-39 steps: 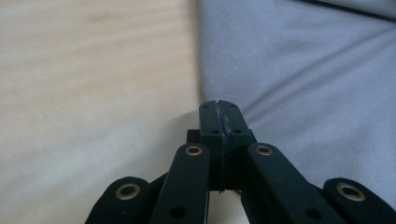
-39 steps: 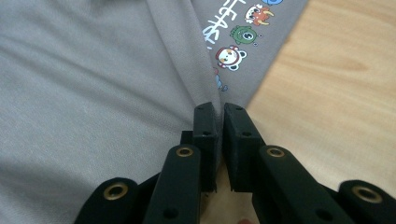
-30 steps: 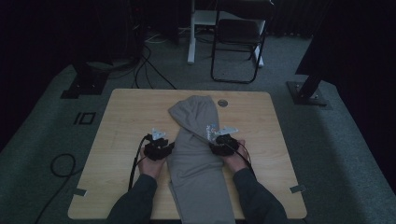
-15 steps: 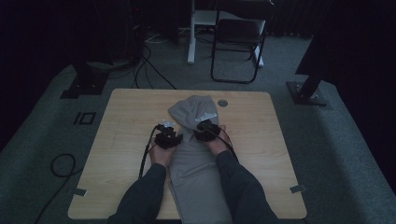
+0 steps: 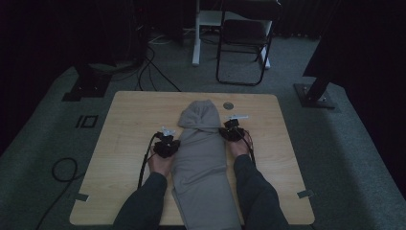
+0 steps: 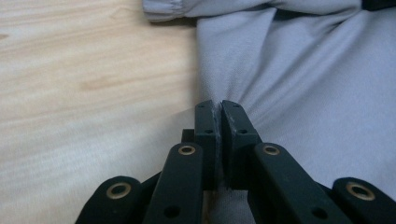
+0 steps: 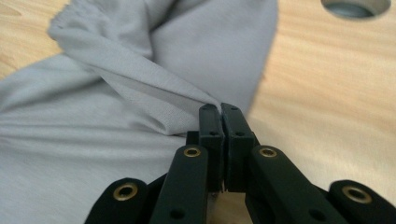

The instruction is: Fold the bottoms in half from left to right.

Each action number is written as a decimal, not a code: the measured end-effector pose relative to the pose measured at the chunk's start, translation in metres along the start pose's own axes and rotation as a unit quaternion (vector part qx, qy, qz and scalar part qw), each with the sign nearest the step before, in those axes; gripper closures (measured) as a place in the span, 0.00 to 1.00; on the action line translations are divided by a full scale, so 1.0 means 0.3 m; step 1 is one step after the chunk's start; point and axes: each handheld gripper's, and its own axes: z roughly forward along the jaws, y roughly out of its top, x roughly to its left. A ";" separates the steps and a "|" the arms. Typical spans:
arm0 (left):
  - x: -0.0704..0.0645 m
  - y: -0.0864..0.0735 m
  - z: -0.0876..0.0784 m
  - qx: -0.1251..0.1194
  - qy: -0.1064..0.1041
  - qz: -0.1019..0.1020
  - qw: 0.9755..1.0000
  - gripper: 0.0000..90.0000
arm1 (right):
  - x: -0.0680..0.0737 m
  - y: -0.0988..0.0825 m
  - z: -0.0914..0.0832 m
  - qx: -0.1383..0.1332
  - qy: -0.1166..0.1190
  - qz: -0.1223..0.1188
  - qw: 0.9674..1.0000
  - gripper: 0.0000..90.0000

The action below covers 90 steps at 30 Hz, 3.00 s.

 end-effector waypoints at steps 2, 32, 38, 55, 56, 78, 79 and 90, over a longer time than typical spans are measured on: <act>-0.013 -0.016 -0.017 0.003 -0.002 0.007 1.000 0.95 | 0.009 -0.029 -0.003 0.011 0.005 -0.012 1.000 0.98; 0.077 0.019 0.000 0.006 0.021 -0.031 0.999 0.74 | 0.309 -0.026 -0.021 0.015 0.025 -0.249 0.968 0.56; 0.069 0.065 0.024 -0.022 -0.003 -0.041 0.999 0.82 | 0.360 0.006 0.020 0.011 0.026 -0.262 0.965 0.77; -0.045 0.031 0.035 0.005 -0.008 0.042 0.999 0.79 | 0.019 0.062 -0.027 -0.016 -0.030 0.001 0.999 0.99; -0.044 0.031 0.036 0.004 -0.008 0.040 0.999 0.79 | 0.008 0.057 -0.023 -0.014 -0.031 0.003 0.999 0.98; -0.054 0.093 0.101 -0.001 -0.024 0.054 0.998 0.77 | 0.087 -0.018 0.034 0.008 -0.029 -0.063 0.998 0.64; -0.056 0.091 0.098 0.002 -0.024 0.056 0.998 0.78 | 0.087 -0.020 0.031 0.008 -0.029 -0.061 0.998 0.64; -0.080 -0.035 -0.020 0.002 -0.043 0.081 0.996 0.81 | 0.138 -0.132 -0.064 -0.001 -0.003 -0.089 0.996 0.65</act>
